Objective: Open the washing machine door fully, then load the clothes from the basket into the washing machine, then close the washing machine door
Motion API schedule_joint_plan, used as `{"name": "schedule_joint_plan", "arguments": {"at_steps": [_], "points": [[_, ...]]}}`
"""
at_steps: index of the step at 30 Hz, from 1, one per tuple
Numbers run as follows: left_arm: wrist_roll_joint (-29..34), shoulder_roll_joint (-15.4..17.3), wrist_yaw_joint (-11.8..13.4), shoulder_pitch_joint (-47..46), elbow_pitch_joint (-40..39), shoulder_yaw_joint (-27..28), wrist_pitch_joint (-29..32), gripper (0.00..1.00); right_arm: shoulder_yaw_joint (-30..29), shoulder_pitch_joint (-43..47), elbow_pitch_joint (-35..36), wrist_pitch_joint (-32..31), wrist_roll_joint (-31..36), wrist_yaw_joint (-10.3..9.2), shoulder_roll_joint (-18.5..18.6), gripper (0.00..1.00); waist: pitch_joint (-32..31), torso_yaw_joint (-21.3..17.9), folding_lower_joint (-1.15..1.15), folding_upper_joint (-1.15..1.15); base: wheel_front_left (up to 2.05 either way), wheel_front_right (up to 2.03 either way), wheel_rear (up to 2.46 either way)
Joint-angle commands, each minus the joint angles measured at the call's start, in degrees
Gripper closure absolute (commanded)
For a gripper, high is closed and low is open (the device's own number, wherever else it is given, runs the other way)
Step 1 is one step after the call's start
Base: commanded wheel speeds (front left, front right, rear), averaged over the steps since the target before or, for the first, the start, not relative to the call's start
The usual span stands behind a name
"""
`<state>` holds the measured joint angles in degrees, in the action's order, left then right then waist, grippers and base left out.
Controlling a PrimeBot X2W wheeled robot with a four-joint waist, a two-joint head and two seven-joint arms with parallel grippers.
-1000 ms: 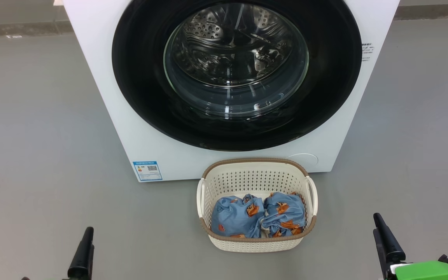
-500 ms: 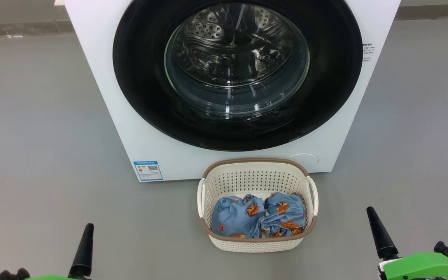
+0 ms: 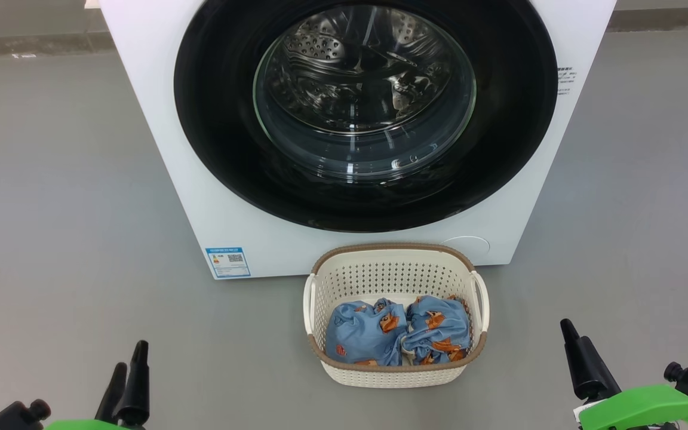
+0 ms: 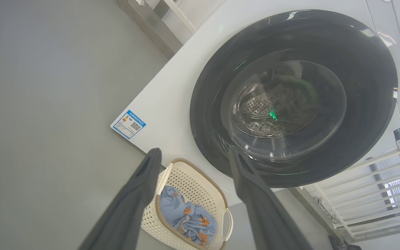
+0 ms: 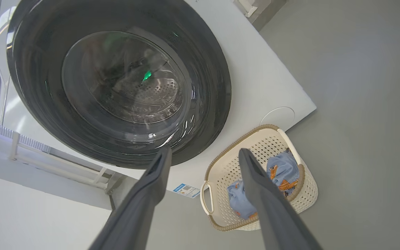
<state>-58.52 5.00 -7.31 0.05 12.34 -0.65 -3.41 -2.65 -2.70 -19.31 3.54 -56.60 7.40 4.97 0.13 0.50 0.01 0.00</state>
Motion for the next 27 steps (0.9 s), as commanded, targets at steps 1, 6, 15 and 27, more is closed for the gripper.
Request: {"name": "schedule_joint_plan", "arguments": {"at_steps": [1, 6, 15, 27], "points": [[2.1, 1.5, -0.1, -1.2, -1.9, 0.9, -0.8, 0.00, 0.7, -2.8, 1.3, 0.7, 2.2, 0.04, 0.8, 0.00, 0.0, 0.0, 0.00, 0.00, 0.00, 0.00, 0.00], [5.8, 1.8, -0.1, -1.1, -2.0, 0.8, -1.6, 0.00, 1.2, -2.9, 1.3, 1.6, 6.4, 0.05, 1.1, 0.00, 0.0, -0.1, 0.00, 0.00, 0.00, 0.00, 0.00], [12.3, 2.6, -0.1, -1.2, -2.1, 0.2, -3.2, 0.00, 2.2, -3.1, 1.1, 3.1, 13.1, 0.05, 1.4, 0.00, 0.0, -0.2, 0.00, 0.00, 0.00, 0.00, 0.00], [20.3, 3.5, -0.1, -1.5, -2.9, 0.0, -5.2, 0.00, 2.6, -3.6, 1.4, 5.1, 21.1, 0.06, 2.1, 0.00, 0.3, -0.1, 0.00, 0.00, 0.00, 0.00, 0.00]]}}
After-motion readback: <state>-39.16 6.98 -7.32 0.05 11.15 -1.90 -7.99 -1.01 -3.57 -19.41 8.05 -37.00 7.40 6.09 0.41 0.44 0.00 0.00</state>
